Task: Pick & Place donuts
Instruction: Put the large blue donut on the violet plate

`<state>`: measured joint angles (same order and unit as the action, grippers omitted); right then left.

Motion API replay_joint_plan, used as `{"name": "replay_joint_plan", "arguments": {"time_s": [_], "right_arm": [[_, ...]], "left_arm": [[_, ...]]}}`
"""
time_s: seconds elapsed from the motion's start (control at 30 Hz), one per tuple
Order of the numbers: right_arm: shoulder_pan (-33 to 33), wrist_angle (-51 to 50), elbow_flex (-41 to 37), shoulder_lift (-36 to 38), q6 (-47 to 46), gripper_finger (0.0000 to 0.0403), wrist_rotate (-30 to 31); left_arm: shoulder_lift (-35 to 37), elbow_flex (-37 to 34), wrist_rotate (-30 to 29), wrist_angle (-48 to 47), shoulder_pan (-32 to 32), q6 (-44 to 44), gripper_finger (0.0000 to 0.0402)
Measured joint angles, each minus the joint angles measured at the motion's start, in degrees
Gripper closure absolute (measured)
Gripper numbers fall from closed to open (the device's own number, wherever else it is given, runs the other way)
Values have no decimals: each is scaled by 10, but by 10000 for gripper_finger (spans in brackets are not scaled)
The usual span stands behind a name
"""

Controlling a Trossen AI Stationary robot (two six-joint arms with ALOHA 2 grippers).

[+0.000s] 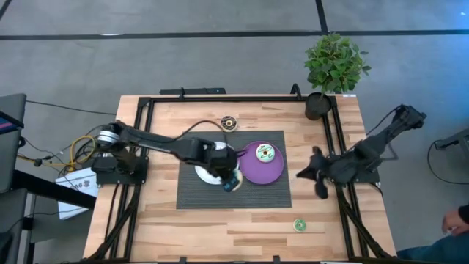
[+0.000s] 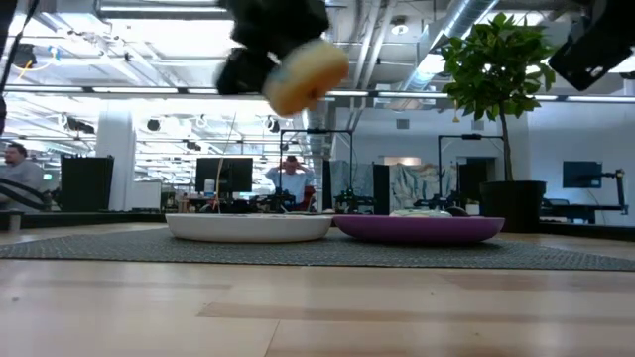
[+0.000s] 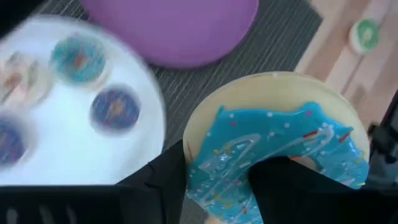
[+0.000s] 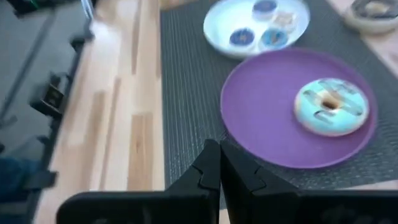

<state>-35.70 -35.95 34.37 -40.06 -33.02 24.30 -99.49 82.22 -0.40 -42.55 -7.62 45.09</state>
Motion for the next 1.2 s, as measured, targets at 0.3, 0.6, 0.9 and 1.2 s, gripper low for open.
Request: {"name": "replay_joint_plan", "arguments": {"time_s": [0.3,0.6,0.9,1.2], "right_arm": [[22,-28,1,213,35,403,68],[41,-36,0,283,31,403,73],[40,-37,0,267,18,403,78],[40,-37,0,257,15,403,98]], "left_arm": [[-172,176,21,-65,58,-90,251],[-359,430,23,-260,108,-227,251],[-444,515,25,-303,132,-318,251],[-443,509,34,-316,150,-351,250]]}}
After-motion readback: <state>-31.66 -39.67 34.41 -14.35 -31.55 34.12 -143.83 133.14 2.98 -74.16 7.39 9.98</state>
